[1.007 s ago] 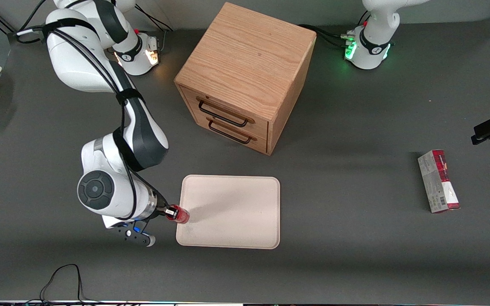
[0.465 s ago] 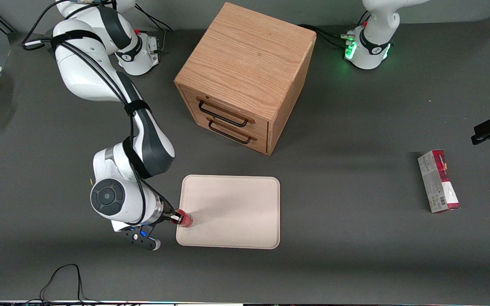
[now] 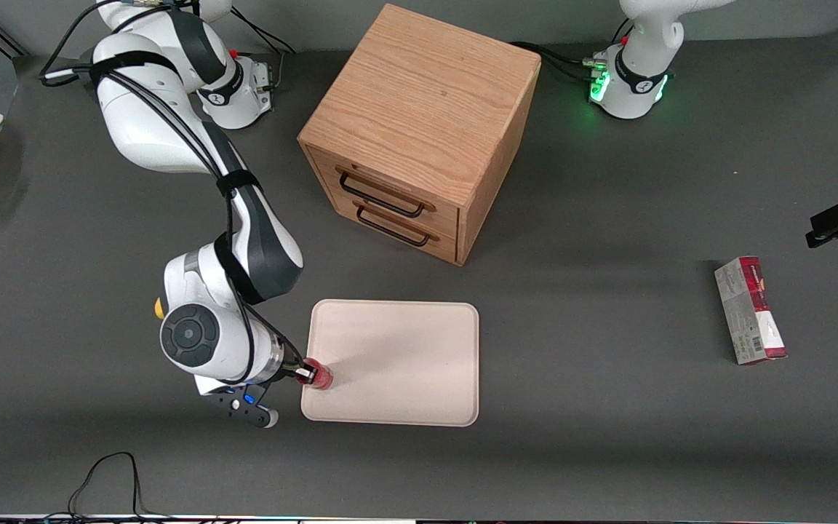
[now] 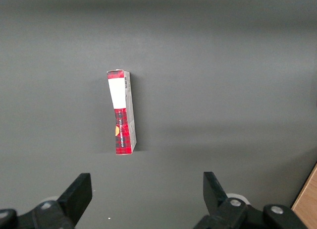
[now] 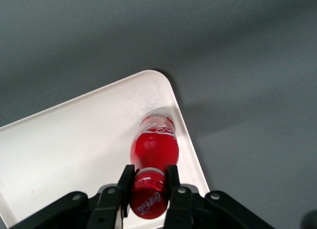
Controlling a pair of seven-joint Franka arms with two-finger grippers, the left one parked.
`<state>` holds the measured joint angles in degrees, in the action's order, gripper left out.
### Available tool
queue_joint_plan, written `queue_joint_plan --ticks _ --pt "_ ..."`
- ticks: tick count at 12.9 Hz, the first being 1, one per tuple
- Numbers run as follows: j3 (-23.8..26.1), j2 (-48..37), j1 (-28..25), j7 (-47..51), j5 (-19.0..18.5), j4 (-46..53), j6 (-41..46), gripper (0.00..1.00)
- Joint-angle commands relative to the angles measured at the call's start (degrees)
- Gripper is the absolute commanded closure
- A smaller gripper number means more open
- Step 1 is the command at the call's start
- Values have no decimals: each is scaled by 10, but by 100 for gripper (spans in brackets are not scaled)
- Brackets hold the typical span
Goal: Place coke bottle on tray
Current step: 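Lower the bottle onto the tray's edge with the right gripper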
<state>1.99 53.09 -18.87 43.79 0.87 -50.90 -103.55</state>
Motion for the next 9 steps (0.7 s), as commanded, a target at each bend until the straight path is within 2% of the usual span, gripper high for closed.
queue_joint_plan --ticks 1,5,6,7,8,9 --pt "-2 10 -6 17 -11 22 -2 100" --pt "-2 11 -6 31 -17 20 -8 100" --pt "-2 15 -7 35 -21 20 -9 95" --pt "-2 15 -8 36 -21 20 -12 53" --pt "-2 15 -8 33 -22 20 -12 1" --pt "-2 16 -9 33 -25 20 -12 0"
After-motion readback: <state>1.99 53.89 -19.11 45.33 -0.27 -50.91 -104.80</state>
